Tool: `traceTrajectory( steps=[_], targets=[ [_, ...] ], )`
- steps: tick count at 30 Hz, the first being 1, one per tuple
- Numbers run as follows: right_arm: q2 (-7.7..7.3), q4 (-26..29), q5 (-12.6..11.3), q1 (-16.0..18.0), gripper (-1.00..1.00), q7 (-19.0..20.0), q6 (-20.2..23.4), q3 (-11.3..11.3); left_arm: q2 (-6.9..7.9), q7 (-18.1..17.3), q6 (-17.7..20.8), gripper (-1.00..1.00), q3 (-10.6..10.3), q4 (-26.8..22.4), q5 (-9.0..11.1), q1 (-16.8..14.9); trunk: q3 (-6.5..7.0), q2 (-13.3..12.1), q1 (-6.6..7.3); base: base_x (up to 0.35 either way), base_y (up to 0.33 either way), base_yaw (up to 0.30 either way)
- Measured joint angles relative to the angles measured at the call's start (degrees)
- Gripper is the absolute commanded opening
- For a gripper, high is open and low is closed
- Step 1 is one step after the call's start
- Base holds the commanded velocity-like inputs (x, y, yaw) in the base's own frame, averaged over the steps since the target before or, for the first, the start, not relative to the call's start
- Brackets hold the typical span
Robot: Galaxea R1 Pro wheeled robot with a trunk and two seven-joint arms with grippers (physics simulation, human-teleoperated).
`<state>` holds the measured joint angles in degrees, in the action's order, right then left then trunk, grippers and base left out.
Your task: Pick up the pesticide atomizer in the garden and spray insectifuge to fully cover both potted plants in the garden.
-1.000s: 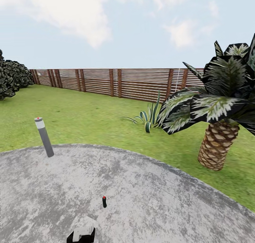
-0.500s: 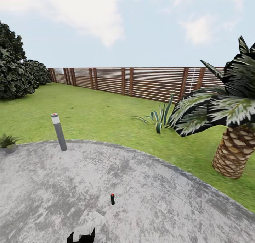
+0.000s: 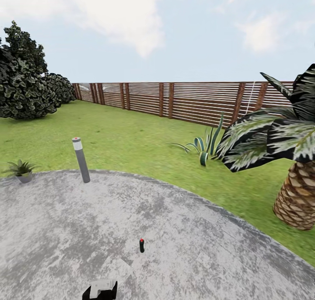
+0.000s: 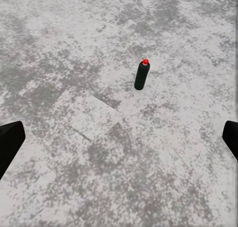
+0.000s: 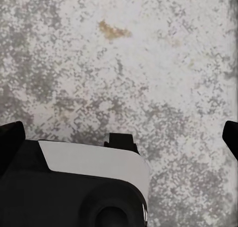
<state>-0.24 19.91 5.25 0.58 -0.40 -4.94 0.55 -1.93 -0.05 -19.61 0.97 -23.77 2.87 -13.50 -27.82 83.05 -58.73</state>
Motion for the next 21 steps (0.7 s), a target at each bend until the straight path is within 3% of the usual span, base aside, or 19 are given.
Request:
traceTrajectory(
  steps=[8, 21],
  targets=[
    [0.01, 0.0, 0.0, 0.0, 1.00, 0.0, 0.0, 0.0, -0.04, 0.0, 0.0, 1.00, 0.0, 0.0, 0.0, 0.0, 0.00, 0.0, 0.00, 0.002, -0.034, 0.009],
    [-0.05, 0.0, 0.0, 0.0, 1.00, 0.0, 0.0, 0.0, -0.02, 0.0, 0.0, 1.00, 0.0, 0.0, 0.0, 0.0, 0.00, 0.0, 0.00, 0.000, -0.291, 0.220]
  ],
)
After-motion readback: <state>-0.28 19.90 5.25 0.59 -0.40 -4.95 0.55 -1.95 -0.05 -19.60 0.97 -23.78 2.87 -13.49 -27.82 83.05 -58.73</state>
